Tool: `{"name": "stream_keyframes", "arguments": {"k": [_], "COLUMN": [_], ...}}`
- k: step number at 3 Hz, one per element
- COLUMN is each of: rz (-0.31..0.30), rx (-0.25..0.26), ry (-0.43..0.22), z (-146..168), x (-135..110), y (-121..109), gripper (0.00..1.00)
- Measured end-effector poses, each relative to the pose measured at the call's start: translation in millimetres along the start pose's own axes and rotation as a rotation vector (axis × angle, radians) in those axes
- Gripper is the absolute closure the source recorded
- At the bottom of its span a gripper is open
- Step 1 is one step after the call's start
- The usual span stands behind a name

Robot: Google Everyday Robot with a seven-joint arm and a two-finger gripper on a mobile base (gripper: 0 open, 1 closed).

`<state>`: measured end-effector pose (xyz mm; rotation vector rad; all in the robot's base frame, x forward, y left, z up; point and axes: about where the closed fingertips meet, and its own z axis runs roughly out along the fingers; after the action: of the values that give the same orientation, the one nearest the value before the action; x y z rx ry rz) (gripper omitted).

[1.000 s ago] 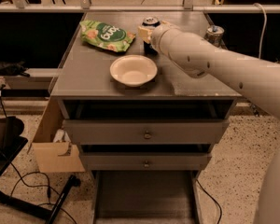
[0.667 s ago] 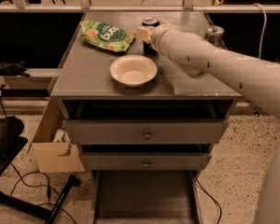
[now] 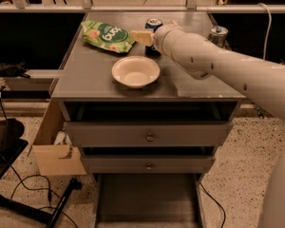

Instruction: Pick pepsi can from bottom drawer and place on counter

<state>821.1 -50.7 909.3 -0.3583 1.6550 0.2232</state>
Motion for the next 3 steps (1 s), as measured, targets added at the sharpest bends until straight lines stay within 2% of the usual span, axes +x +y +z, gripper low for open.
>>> {"name": "stream_keyframes", "arguments": {"k": [1,2,3], "rz": [0.011,0.016,-0.008], "rx": [-0.022,-0.075,-0.093], "ry": [-0.028,-0.091,-0.115], "z": [-2,-23,-78], "x": [-12,-50,-82], "y": [6,10,3], "gripper": [0.0,0.0,0.0]}}
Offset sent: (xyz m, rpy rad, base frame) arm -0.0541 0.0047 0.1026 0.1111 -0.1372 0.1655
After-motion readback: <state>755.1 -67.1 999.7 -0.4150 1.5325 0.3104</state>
